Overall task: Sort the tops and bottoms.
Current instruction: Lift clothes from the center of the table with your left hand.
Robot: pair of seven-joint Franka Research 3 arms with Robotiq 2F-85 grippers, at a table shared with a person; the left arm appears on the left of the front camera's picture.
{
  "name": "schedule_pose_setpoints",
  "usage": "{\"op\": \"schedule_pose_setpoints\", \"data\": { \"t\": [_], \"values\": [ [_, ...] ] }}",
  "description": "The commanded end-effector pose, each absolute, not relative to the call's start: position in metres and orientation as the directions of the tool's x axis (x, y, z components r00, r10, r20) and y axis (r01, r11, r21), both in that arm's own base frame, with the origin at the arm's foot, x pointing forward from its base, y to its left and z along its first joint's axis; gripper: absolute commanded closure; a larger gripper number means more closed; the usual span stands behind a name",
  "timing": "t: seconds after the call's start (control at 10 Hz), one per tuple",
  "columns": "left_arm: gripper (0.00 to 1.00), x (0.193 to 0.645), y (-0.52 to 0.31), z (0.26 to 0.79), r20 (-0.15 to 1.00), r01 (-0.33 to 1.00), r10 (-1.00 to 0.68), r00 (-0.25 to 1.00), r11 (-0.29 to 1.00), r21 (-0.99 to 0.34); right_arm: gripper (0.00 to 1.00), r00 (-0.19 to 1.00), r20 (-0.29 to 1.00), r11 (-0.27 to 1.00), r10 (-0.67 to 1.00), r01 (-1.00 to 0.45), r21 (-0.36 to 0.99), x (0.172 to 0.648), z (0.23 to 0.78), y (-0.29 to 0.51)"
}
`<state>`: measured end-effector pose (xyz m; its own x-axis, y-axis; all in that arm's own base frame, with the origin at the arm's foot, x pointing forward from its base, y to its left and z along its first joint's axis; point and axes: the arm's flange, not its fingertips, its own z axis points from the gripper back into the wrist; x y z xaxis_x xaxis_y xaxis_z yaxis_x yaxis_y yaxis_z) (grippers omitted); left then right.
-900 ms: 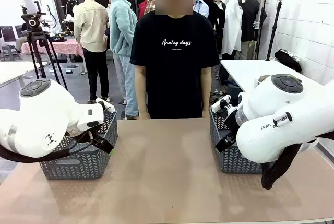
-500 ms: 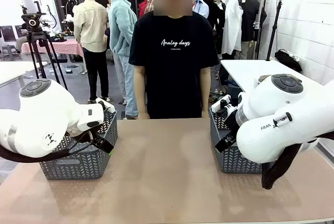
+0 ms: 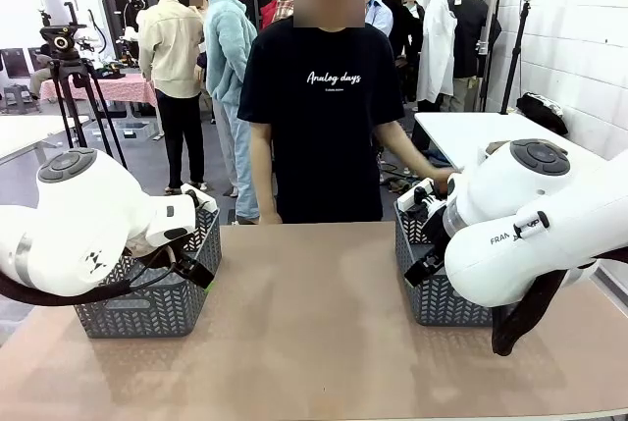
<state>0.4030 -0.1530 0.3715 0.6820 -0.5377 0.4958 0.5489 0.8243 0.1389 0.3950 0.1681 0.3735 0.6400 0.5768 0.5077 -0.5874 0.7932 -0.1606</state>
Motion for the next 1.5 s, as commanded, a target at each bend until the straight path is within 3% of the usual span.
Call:
{"op": "schedule_pose_setpoints", "data": {
  "t": [0.0, 1.4],
  "values": [
    [0.00, 0.4035, -0.1516, 0.3715, 0.496, 0.546, -0.535, 0.684, 0.826, 0.138, 0.00, 0.640, 0.508, 0.794, 0.576, -0.587, -0.160, 0.3951, 0.3735, 0.1679],
    [0.00, 0.4035, -0.1516, 0.3715, 0.496, 0.546, -0.535, 0.684, 0.826, 0.138, 0.00, 0.640, 0.508, 0.794, 0.576, -0.587, -0.160, 0.3951, 0.3735, 0.1679]
  ]
}}
